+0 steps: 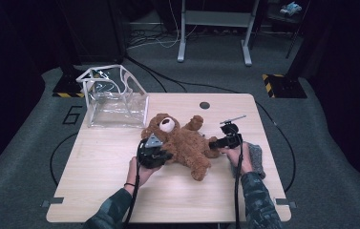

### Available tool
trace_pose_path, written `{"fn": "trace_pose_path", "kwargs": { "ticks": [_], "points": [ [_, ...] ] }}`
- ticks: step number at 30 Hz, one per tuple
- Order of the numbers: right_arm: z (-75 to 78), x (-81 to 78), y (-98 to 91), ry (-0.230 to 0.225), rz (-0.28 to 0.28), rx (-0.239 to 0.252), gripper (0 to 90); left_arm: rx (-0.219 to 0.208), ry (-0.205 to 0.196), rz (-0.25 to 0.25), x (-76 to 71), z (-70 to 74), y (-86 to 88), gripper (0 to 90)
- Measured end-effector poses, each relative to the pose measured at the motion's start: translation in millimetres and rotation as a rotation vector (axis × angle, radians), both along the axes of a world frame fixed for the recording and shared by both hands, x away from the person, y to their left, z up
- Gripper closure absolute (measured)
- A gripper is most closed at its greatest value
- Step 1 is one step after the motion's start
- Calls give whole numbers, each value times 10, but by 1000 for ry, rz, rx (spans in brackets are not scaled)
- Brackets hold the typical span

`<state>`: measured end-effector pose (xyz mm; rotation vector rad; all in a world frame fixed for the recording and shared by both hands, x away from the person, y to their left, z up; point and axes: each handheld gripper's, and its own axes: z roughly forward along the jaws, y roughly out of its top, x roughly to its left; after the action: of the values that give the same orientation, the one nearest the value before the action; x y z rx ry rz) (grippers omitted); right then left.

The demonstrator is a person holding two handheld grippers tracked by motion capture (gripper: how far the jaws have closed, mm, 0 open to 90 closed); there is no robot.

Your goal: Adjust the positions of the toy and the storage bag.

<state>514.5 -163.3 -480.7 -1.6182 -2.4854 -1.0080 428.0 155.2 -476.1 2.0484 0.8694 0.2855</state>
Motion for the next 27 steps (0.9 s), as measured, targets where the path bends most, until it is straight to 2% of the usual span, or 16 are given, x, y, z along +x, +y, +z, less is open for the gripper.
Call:
{"fn": "trace_pose_path", "kwargs": {
  "ticks": [3,5,6,9,13,14,19,27],
  "points": [
    [3,-22,-16,-4,8,13,735,3,-13,6,1,5,-1,773],
    [30,-49,3,-18,4,-3,769,-1,-25,13,-7,13,-5,776],
    [44,-58,6,-44,7,-17,778,-4,-30,14,-12,24,0,778],
    [135,-112,3,-121,-11,-58,792,-17,-60,24,-26,82,32,786],
    [306,-203,-39,-202,-44,-66,798,-39,-106,34,-23,217,95,795],
    [334,-218,-39,-236,-46,-70,799,-37,-121,39,-12,261,118,798],
    [489,-281,-27,-326,-69,-102,804,-30,-154,46,61,391,184,810],
    [759,-422,-40,-427,-110,-114,807,-16,-207,50,237,615,242,814]
  ]
}}
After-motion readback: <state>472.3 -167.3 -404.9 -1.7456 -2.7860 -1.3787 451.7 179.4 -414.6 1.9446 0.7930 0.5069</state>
